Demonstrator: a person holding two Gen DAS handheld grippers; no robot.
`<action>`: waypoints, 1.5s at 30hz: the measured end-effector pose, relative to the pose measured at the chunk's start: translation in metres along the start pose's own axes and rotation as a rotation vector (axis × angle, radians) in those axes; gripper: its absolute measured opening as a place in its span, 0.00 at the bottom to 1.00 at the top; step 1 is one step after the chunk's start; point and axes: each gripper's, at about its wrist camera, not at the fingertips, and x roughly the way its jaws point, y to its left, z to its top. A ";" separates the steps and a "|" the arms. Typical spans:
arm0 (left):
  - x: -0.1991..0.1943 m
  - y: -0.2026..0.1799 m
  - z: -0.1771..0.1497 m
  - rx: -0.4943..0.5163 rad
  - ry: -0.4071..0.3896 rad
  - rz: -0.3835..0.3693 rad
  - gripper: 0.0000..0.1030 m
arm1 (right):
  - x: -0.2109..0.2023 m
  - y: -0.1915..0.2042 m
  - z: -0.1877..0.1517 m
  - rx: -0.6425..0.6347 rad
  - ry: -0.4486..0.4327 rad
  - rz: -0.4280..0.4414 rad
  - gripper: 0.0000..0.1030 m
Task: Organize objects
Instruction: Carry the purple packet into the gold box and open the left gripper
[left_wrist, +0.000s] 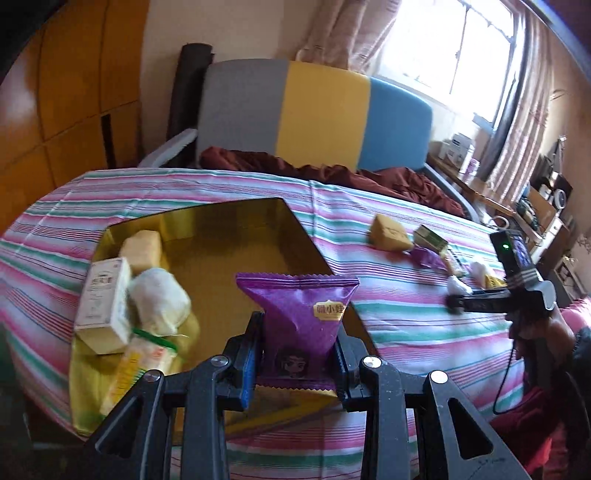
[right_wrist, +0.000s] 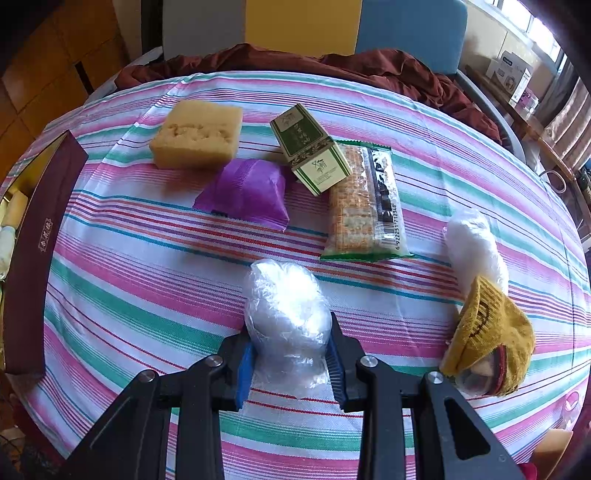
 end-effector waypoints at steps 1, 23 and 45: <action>-0.001 0.003 0.002 0.001 -0.002 0.017 0.32 | -0.001 0.001 0.000 -0.001 0.000 -0.001 0.32; 0.052 0.060 0.048 0.021 0.095 0.138 0.32 | -0.001 0.004 -0.001 -0.018 -0.005 -0.022 0.32; 0.178 0.137 0.087 -0.157 0.302 0.206 0.35 | -0.003 0.005 0.001 -0.024 -0.002 -0.026 0.32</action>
